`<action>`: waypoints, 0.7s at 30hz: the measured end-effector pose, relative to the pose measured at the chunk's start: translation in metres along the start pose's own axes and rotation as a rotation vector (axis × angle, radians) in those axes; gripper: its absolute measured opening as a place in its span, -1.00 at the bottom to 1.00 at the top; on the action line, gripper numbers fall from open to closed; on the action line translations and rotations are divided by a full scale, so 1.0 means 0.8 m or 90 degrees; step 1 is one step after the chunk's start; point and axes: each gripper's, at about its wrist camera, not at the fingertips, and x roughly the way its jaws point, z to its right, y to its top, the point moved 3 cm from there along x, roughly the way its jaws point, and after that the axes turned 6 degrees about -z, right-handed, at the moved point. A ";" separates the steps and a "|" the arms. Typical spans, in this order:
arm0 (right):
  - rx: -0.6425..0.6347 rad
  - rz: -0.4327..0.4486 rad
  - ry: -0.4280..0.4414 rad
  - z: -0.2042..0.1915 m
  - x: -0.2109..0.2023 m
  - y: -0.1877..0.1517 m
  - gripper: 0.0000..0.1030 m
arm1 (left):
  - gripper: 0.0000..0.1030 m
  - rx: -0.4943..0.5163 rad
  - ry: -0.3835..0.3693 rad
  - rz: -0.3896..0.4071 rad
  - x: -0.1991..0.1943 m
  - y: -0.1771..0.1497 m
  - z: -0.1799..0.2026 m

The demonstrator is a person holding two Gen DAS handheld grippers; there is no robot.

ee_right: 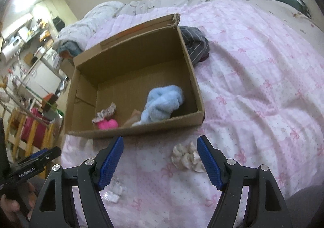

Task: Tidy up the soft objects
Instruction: 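Withdraw both grippers from the box toward the remaining items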

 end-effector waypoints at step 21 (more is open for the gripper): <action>0.031 -0.081 -0.031 0.022 0.035 -0.014 0.54 | 0.37 0.001 -0.020 -0.095 0.048 -0.016 0.008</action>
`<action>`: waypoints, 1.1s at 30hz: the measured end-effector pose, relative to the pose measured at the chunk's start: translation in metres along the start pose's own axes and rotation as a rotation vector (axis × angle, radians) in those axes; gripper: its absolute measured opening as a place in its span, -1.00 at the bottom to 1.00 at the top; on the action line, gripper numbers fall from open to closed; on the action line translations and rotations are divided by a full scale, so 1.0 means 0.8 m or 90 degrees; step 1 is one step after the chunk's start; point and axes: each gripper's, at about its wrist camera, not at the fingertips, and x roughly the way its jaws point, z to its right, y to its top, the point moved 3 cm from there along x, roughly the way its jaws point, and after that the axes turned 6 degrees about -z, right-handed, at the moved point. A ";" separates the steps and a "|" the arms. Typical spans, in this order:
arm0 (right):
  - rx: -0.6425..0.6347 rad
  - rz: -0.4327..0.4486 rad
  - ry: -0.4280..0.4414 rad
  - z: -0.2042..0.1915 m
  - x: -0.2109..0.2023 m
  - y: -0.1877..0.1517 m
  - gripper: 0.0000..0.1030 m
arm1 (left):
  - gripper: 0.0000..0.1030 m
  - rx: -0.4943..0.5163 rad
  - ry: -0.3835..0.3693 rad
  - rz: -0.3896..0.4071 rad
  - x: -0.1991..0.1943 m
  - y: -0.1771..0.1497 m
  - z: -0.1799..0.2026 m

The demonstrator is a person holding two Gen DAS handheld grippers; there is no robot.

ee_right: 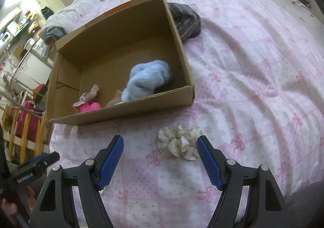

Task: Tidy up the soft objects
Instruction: 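Withdraw both grippers from the box toward the remaining items, then lower the left gripper onto the clear barcode-labelled packet and grasp it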

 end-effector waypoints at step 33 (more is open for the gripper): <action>0.074 -0.010 -0.006 0.030 0.005 0.002 0.54 | -0.14 0.173 0.005 -0.048 0.080 -0.019 0.106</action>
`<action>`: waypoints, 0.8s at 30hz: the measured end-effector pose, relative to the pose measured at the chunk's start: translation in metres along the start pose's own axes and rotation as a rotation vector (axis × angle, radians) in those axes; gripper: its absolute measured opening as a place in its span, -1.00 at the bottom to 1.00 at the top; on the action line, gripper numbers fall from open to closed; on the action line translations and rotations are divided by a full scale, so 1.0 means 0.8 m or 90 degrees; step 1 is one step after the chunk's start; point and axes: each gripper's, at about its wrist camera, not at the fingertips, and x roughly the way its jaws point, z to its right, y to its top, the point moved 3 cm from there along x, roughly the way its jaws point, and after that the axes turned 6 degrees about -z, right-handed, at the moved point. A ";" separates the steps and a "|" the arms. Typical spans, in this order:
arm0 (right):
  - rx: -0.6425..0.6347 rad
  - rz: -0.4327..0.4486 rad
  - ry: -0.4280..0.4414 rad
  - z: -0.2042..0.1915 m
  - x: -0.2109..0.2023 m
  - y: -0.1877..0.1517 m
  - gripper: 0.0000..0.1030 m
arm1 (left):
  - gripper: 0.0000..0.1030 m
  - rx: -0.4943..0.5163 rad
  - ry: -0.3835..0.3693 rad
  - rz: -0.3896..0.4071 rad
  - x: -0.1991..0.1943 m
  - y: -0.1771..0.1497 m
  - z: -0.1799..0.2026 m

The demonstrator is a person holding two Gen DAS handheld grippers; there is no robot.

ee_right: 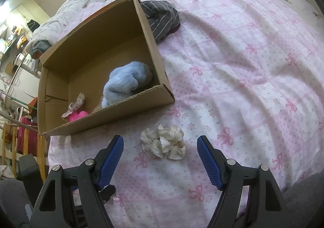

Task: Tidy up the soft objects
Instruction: 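Lower the left gripper onto the clear barcode-labelled packet and grasp it, then grasp the cream lace scrunchie with the right gripper while the left holds the packet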

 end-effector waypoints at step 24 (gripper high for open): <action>-0.088 -0.079 -0.117 -0.022 0.083 0.006 0.53 | -0.32 -0.073 0.029 0.048 -0.045 -0.006 -0.070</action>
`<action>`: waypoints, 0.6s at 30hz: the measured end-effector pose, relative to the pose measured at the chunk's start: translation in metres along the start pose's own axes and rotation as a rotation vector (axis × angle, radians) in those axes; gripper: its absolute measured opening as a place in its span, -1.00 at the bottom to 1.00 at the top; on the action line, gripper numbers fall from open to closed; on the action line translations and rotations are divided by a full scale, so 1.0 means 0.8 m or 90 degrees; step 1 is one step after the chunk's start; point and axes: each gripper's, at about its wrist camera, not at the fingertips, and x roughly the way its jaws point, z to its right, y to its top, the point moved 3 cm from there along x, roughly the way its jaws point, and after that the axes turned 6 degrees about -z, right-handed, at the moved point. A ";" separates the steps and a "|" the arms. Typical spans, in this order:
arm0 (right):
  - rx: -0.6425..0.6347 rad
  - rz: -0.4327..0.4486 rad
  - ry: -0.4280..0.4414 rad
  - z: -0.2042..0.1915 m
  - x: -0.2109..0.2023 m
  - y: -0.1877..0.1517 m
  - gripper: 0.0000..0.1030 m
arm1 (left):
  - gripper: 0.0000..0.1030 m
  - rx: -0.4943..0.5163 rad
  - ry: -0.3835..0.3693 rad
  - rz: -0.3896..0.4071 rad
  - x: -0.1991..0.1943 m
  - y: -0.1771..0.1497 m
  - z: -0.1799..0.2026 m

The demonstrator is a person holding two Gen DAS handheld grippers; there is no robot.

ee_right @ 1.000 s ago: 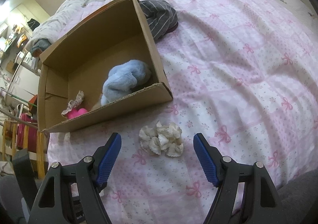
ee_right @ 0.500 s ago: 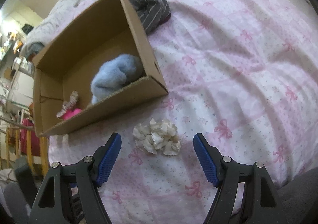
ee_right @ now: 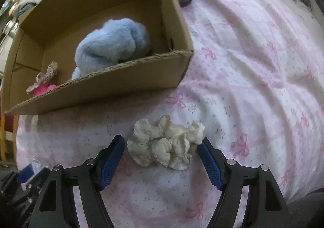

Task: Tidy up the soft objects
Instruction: 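Grasp the cream lace scrunchie with the right gripper while the left holds the packet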

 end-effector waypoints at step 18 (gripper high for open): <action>-0.043 0.102 0.155 -0.025 -0.077 -0.014 -0.49 | -0.32 -0.039 0.023 0.021 0.000 -0.001 -0.007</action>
